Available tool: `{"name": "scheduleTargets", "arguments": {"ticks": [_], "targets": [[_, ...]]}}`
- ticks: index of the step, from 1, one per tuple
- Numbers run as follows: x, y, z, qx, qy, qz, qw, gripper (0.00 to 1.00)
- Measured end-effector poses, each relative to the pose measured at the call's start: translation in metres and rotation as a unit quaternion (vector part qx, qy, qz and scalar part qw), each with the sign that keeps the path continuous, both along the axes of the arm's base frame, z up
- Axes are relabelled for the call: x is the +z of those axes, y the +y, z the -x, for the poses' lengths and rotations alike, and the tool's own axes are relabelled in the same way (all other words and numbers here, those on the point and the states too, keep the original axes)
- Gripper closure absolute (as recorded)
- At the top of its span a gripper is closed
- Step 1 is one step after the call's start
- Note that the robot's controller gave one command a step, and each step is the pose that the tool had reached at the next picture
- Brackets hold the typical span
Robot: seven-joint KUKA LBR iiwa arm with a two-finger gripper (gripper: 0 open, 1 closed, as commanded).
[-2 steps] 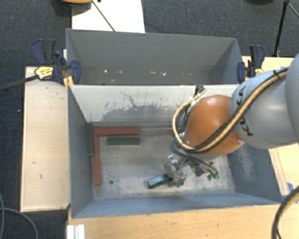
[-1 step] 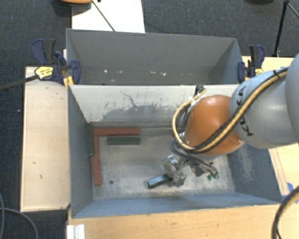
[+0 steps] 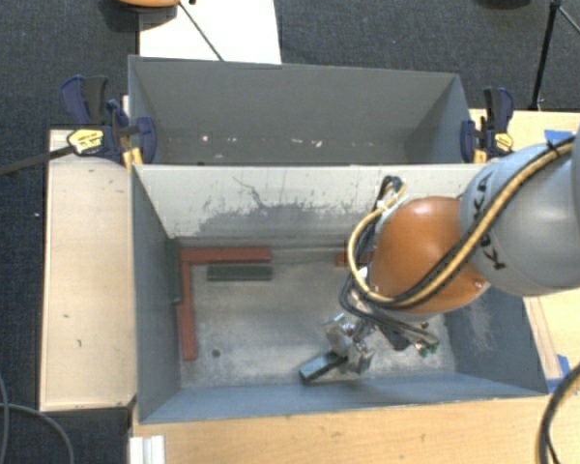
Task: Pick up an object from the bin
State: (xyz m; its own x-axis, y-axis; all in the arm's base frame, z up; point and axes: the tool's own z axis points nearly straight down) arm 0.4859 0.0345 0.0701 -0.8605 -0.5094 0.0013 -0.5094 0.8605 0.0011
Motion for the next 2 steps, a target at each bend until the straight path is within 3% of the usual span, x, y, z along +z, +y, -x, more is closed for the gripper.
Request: {"name": "scheduleTargets", "arguments": {"ticks": [1,2], "targets": [[0.000,0.000,0.000,-0.001,0.0000,0.000,1.0000,1.00],[0.157,-0.027,-0.017,0.019,-0.0029,0.000,0.9998,1.00]]}}
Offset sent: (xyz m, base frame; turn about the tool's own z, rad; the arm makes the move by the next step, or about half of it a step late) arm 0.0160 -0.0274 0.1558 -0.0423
